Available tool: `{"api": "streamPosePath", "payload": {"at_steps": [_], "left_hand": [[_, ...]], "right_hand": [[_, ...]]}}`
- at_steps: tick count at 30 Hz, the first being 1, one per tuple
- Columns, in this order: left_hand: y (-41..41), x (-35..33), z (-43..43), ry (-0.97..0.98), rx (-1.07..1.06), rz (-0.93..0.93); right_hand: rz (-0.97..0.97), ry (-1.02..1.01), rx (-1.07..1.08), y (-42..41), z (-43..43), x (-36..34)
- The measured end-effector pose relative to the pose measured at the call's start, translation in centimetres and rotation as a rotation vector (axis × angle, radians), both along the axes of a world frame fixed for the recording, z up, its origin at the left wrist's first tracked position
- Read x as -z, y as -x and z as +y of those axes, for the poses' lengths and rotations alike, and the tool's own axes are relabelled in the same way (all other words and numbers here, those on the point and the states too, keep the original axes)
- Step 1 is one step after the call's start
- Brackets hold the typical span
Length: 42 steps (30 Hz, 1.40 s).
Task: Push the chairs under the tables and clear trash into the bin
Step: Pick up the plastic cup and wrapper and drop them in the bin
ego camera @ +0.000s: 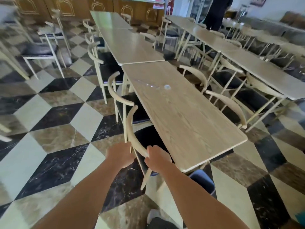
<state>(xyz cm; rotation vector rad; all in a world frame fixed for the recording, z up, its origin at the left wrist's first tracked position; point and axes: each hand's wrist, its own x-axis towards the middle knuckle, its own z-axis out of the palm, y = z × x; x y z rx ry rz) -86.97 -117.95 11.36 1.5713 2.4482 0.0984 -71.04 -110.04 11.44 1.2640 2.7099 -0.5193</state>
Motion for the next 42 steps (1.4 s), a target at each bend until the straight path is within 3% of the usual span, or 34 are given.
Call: {"api": "streamPosePath", "payload": {"at_steps": [7, 14, 20, 29, 38, 42], "left_hand": [[6.6, -1.0, 4.3, 0.039, -0.017, 0.055], [13.2, -0.2, 14.9, 0.068, 0.114, 0.096], [18.6, -0.3, 26.3, 0.114, 0.231, 0.083], [21.9, 1.6, 40.2, 0.241, 0.45, 0.075], [26.8, 5.6, 55.1, 0.316, 0.692, 0.037], [30.6, 7.7, 62.2, 0.286, 0.691, 0.04]], "right_hand": [[-0.056, -0.017, -0.015, 5.4, 5.7, 0.3], [-0.031, -0.018, 0.064, 13.6, 16.4, 3.2], [-0.001, 0.088, 0.186, 19.0, 26.2, 3.8], [-0.004, 0.146, 0.52, 17.2, 38.2, 3.1], [-0.133, 0.235, 0.793, 20.3, 46.1, 5.8], [-0.152, 0.271, 0.834, 23.3, 51.3, 6.8]]}}
